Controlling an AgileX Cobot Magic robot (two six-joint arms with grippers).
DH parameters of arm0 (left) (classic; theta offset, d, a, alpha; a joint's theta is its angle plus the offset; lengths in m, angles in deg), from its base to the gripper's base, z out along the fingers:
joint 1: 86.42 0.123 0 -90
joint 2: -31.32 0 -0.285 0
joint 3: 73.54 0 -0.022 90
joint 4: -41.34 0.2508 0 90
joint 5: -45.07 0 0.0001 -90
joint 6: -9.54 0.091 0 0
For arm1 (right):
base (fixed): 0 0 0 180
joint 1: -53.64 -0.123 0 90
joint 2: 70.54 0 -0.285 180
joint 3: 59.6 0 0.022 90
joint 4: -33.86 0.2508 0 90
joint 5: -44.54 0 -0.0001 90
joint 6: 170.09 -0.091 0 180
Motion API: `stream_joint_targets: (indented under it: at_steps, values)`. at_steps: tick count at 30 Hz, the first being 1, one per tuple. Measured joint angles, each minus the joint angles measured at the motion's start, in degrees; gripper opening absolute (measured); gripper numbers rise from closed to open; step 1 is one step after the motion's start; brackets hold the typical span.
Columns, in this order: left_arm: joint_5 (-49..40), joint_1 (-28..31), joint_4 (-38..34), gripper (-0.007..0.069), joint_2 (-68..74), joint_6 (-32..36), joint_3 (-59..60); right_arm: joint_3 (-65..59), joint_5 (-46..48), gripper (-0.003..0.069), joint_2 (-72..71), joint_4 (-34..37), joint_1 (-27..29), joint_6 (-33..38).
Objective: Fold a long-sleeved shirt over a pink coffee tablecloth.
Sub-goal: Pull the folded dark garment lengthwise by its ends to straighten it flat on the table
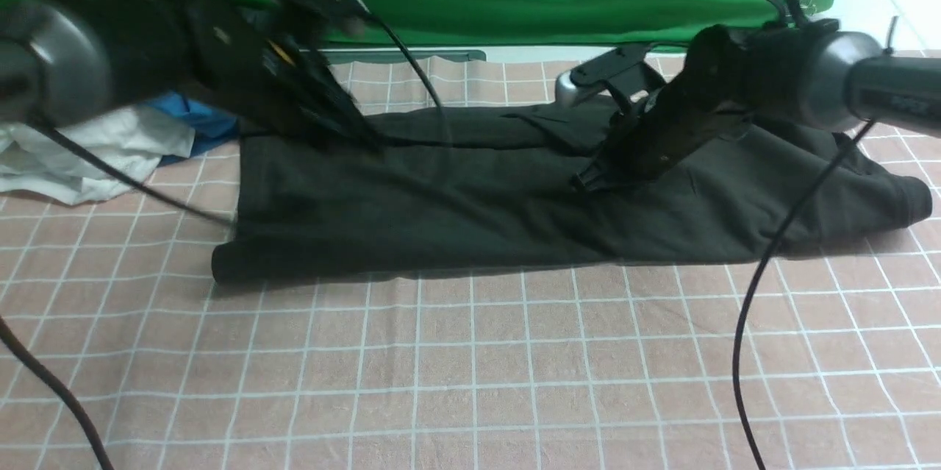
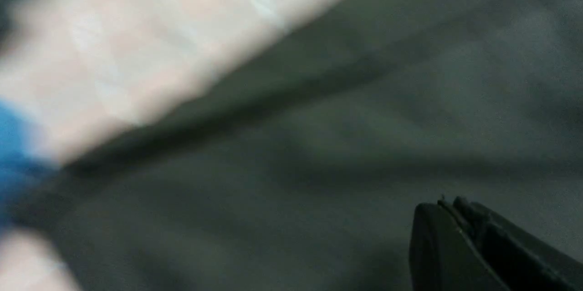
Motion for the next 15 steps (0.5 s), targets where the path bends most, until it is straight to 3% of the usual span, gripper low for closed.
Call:
stream_joint_targets:
  at_steps: [7, 15]
  values:
    - [5.8, -1.7, -0.5, 0.0016, 0.5, 0.8, 11.0, 5.1, 0.8, 0.0022, 1.6, 1.3, 0.0, -0.1]
    - [9.3, -1.8, -0.9, 0.0016, 0.2, 0.8, 13.7, 6.5, 0.2, 0.0022, 4.1, 1.7, 0.7, -0.2]
